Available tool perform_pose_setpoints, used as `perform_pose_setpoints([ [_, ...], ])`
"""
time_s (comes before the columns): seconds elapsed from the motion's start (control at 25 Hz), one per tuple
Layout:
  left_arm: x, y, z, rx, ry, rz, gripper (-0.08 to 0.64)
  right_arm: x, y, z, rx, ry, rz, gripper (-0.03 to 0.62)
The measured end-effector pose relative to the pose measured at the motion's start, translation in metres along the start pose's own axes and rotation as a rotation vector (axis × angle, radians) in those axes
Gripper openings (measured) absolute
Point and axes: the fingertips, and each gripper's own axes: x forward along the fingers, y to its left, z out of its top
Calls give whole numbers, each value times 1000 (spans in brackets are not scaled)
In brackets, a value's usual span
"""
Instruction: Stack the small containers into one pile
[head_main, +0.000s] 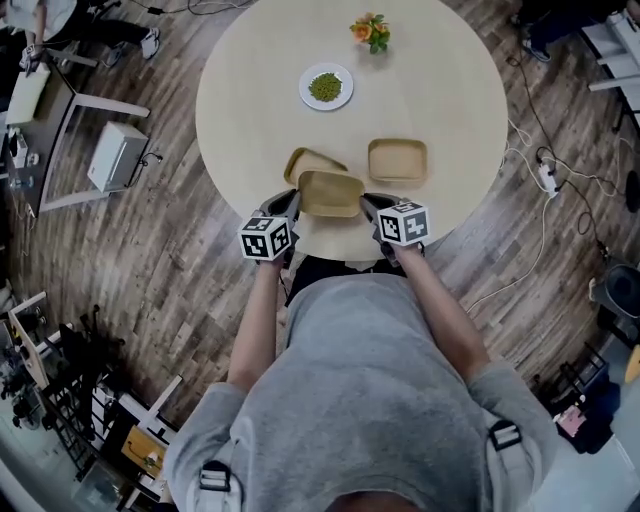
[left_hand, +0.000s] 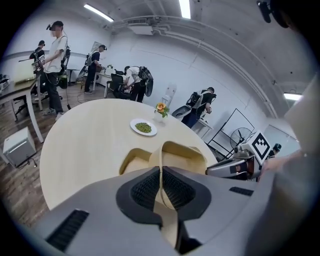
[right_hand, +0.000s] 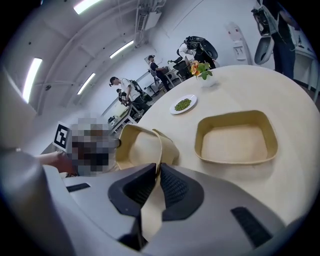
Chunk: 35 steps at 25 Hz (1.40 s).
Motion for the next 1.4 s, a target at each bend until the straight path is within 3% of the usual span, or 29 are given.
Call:
perform_pose_setpoints([
  [0.4,11,46,23,89,117,-28,35,36,26,8,100,-4,27,38],
  [0.68,20,52,40,129,160,-74,35,40,30,16,176,-54,10,37],
  [0.96,17,53,59,107,163,-107,35,36,39,29,213,-98,9,35],
  [1.4,41,71,37,98,242,-102,35,52,23,24,255,-94,-21,34],
])
